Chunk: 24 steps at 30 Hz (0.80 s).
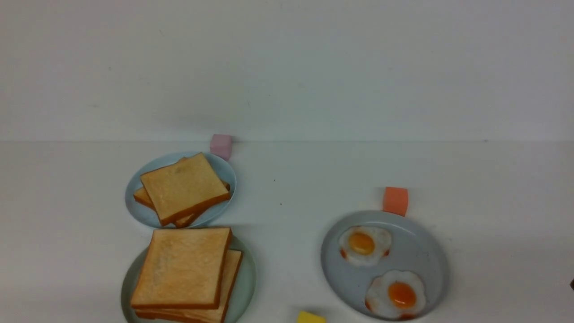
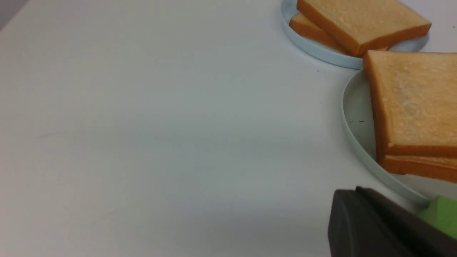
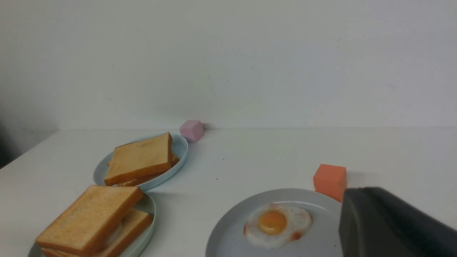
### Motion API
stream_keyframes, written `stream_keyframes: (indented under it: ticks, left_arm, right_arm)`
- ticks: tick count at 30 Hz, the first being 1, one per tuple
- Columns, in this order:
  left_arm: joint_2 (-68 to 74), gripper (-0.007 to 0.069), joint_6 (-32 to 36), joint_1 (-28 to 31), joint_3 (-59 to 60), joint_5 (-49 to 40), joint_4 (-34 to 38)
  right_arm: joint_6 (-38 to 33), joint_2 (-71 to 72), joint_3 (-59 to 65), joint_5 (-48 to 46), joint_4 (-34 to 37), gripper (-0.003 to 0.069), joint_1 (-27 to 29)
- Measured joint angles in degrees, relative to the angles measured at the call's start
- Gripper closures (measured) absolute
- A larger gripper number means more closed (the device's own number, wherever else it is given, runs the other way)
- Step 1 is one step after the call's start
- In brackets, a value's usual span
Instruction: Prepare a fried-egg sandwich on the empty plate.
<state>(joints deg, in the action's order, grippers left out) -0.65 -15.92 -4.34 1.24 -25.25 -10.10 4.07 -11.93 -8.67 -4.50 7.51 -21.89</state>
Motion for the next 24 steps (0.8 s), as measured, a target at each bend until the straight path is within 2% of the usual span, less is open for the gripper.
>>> stream_keyframes:
  ticks: [19, 22, 24]
  left_arm:
    - [0.0, 0.0596, 0.06, 0.05, 0.11, 0.34, 0.0]
    - [0.0, 0.0596, 0.06, 0.05, 0.11, 0.34, 0.0]
    - [0.0, 0.0596, 0.06, 0.05, 0.11, 0.4, 0.0]
  right_arm:
    - [0.0, 1.55, 1.85, -0.14, 0.0, 0.0617, 0.05]
    - [-0.35, 4.44, 2.72, -0.21, -0.37, 0.0613, 1.66]
    - [-1.36, 6.03, 2.99, -0.48, -1.34, 0.0612, 4.62]
